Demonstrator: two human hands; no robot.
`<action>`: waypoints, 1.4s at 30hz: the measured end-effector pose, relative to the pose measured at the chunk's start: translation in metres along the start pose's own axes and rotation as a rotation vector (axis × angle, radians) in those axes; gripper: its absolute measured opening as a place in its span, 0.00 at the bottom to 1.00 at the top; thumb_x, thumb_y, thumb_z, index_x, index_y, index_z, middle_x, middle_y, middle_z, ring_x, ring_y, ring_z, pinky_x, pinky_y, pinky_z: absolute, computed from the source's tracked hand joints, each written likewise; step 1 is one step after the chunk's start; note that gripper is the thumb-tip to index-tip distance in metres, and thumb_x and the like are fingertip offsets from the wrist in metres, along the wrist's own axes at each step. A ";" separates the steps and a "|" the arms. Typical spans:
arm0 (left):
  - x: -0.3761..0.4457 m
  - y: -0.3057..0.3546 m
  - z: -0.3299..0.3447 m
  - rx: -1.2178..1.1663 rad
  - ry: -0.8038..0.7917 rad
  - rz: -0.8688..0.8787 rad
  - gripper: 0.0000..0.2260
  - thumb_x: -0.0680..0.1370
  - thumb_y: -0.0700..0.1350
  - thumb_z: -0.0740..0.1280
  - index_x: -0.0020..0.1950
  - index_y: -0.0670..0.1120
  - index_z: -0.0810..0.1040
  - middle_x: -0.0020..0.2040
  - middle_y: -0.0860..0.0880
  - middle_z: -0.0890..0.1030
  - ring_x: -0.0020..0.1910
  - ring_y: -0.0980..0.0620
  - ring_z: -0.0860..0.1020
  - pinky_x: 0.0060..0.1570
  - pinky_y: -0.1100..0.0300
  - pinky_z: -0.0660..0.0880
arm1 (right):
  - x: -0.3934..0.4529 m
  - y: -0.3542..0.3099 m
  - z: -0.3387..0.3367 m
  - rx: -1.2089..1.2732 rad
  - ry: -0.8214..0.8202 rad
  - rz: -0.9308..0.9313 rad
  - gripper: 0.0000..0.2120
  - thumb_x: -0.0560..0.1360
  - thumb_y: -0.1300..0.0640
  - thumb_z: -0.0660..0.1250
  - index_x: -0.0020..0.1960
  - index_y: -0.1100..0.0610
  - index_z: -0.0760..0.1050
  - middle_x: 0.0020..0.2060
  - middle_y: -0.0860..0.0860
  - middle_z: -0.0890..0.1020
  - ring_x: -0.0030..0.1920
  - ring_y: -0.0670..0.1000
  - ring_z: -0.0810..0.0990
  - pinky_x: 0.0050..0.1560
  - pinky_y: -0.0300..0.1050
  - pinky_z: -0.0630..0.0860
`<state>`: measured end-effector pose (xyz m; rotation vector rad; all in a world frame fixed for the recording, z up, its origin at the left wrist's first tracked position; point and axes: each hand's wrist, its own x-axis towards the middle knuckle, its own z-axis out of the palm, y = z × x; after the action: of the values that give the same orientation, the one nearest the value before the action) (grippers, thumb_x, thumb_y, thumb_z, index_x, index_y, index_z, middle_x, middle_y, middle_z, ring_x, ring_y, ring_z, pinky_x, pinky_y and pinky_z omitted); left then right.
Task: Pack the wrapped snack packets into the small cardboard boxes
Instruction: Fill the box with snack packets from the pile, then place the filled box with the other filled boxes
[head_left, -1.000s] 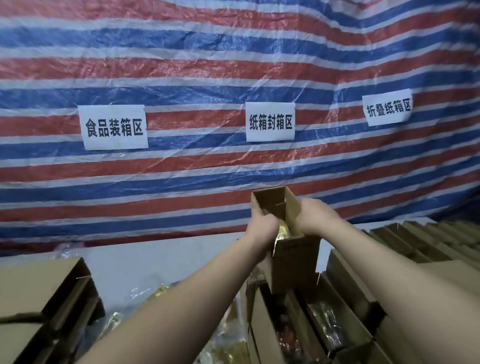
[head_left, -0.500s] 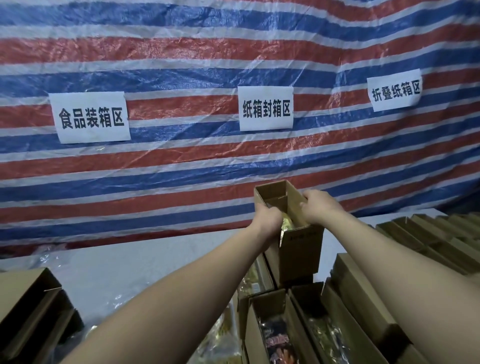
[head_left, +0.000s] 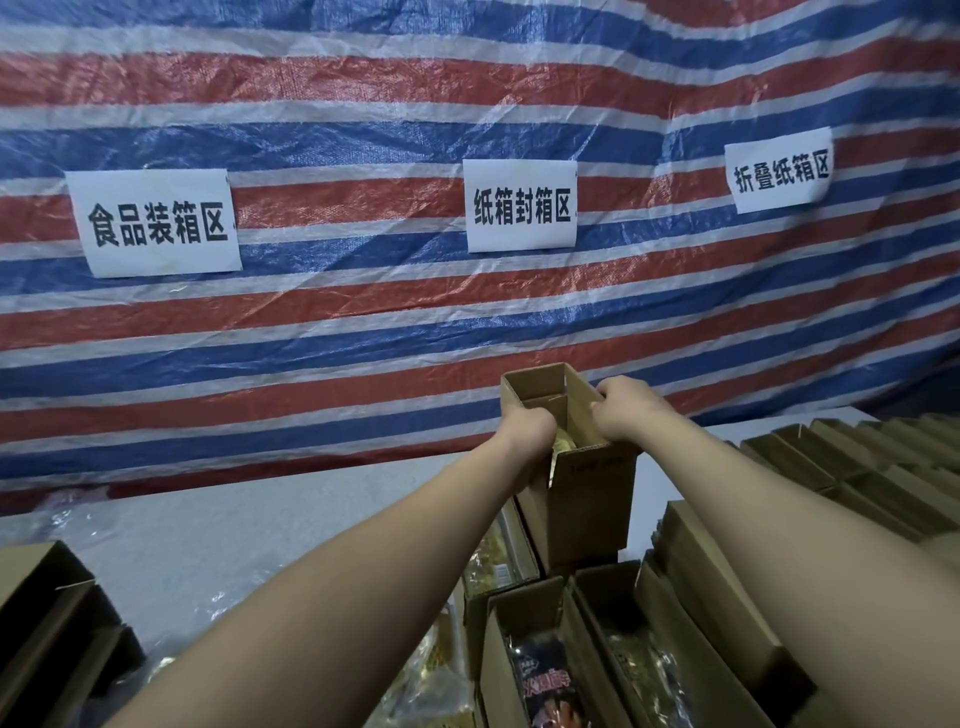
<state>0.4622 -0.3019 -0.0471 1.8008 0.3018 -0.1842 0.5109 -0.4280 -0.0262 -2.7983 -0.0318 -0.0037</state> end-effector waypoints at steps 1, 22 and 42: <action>0.000 0.001 0.001 0.013 0.002 0.011 0.22 0.82 0.47 0.58 0.76 0.48 0.62 0.47 0.48 0.77 0.40 0.52 0.76 0.18 0.68 0.69 | 0.001 0.001 -0.001 0.001 -0.002 0.006 0.10 0.81 0.57 0.62 0.60 0.57 0.75 0.48 0.55 0.79 0.44 0.54 0.81 0.47 0.49 0.81; 0.005 -0.004 -0.002 -0.112 0.066 -0.075 0.30 0.82 0.57 0.54 0.80 0.44 0.52 0.74 0.42 0.66 0.70 0.40 0.68 0.59 0.50 0.66 | 0.009 0.007 -0.004 0.048 -0.030 0.036 0.17 0.80 0.43 0.61 0.52 0.57 0.74 0.41 0.53 0.78 0.40 0.52 0.80 0.33 0.42 0.75; -0.154 -0.081 -0.167 0.174 0.361 0.235 0.13 0.82 0.50 0.57 0.53 0.43 0.77 0.49 0.47 0.80 0.50 0.48 0.79 0.53 0.50 0.75 | -0.151 -0.140 0.003 0.293 0.306 -0.578 0.10 0.80 0.50 0.61 0.41 0.48 0.74 0.35 0.43 0.78 0.35 0.45 0.77 0.31 0.43 0.73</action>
<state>0.2855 -0.1381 -0.0369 2.0230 0.3330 0.2916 0.3563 -0.2983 0.0171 -2.3720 -0.6996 -0.5180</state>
